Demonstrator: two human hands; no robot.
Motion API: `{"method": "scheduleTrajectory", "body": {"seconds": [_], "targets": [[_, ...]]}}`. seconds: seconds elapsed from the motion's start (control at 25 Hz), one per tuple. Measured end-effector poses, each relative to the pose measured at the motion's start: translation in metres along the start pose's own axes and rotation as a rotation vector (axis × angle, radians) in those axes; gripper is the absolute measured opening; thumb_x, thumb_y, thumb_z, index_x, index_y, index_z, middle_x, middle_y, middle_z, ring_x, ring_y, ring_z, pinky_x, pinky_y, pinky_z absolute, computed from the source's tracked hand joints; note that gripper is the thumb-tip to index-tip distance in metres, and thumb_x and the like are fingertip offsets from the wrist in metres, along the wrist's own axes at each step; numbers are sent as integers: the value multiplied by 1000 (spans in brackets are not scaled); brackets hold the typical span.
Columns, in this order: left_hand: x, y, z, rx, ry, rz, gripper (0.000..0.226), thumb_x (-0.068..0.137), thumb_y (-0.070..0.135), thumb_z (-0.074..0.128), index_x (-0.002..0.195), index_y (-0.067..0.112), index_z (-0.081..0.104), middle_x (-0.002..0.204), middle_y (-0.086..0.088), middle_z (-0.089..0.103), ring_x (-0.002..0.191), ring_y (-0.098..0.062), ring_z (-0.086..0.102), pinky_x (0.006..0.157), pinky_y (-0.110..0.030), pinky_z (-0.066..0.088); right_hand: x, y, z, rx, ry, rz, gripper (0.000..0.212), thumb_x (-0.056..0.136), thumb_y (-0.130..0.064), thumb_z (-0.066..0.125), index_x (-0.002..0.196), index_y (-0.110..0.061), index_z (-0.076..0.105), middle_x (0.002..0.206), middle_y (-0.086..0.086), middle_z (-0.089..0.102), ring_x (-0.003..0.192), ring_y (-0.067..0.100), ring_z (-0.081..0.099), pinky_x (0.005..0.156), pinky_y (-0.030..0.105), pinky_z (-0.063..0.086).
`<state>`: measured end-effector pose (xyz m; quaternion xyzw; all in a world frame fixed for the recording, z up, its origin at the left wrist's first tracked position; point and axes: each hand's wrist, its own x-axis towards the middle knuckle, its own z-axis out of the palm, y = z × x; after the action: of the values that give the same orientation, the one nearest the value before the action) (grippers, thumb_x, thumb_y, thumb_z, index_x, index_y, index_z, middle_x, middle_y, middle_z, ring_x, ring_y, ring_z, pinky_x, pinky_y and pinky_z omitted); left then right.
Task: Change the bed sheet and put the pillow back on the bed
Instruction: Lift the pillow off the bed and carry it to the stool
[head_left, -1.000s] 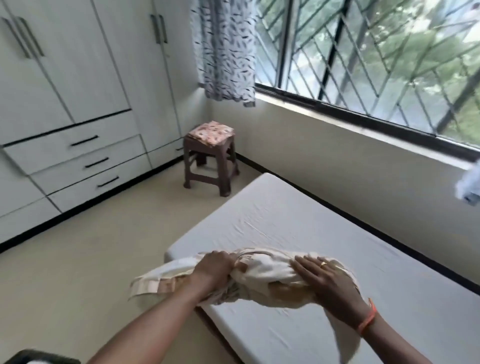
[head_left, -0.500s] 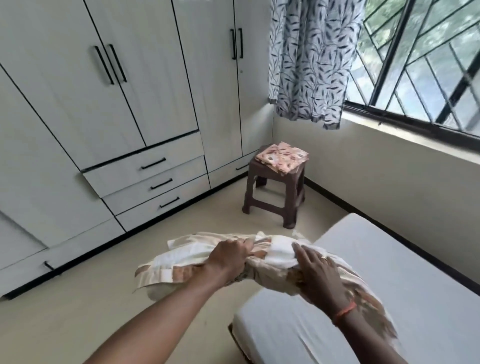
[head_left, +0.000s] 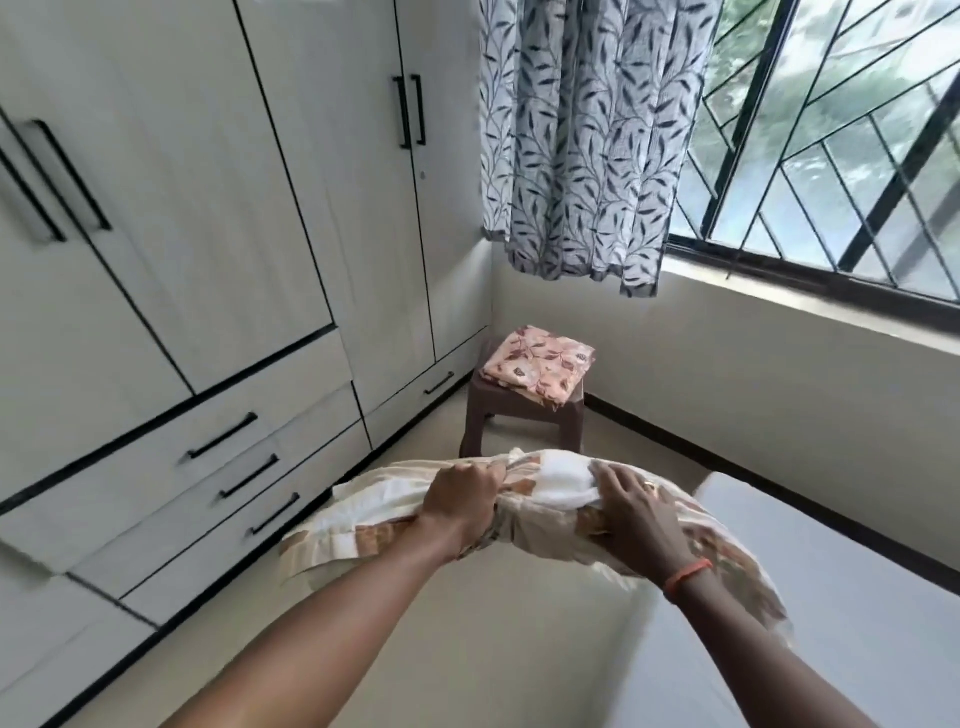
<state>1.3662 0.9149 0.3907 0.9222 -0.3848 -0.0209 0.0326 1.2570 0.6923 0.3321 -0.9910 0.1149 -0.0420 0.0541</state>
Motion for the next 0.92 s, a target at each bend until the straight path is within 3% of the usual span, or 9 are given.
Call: {"method": "scheduleTrajectory", "body": {"seconds": [0.16,0.48,0.56,0.72,0.8,0.92], "targets": [[80,-59,-9,31,-42,117,30,96,20,37,122,13,52,112,-17,67,102,-39,63,80,-43,48,71,-9,14,17,-86,115,87,65,-64,65,139,-30,35,135,-5,47,116,22,57,88,49,47],[264,-107,13,39,-185,146,27,93,13,40,116,12,55,111,-16,67,102,-38,65,79,-41,50,234,47,59,-13,-115,206,54,74,-55,60,120,-33,42,119,-9,51,100,18,62,75,42,44],[325,-120,17,48,-150,120,32,89,6,40,116,14,56,110,-13,68,99,-36,66,78,-41,52,301,75,62,-16,-111,186,52,73,-54,62,116,-33,42,115,-10,52,98,19,63,73,42,44],[475,-142,19,60,-35,76,50,88,1,41,135,14,48,115,-11,66,90,-33,69,72,-41,54,456,138,53,-30,-74,143,50,69,-28,65,116,-26,48,113,-1,53,95,29,62,72,44,47],[548,-155,27,69,55,57,48,94,7,44,142,11,41,126,-11,62,97,-32,68,76,-41,56,531,167,49,-61,36,111,49,71,-22,65,117,-24,50,114,2,52,94,31,60,76,46,46],[628,-172,70,140,96,-27,61,93,17,62,145,2,33,143,-23,48,120,-40,58,94,-48,53,621,200,74,-106,178,67,42,80,-12,59,120,-17,49,120,8,51,102,30,57,93,57,41]]}}
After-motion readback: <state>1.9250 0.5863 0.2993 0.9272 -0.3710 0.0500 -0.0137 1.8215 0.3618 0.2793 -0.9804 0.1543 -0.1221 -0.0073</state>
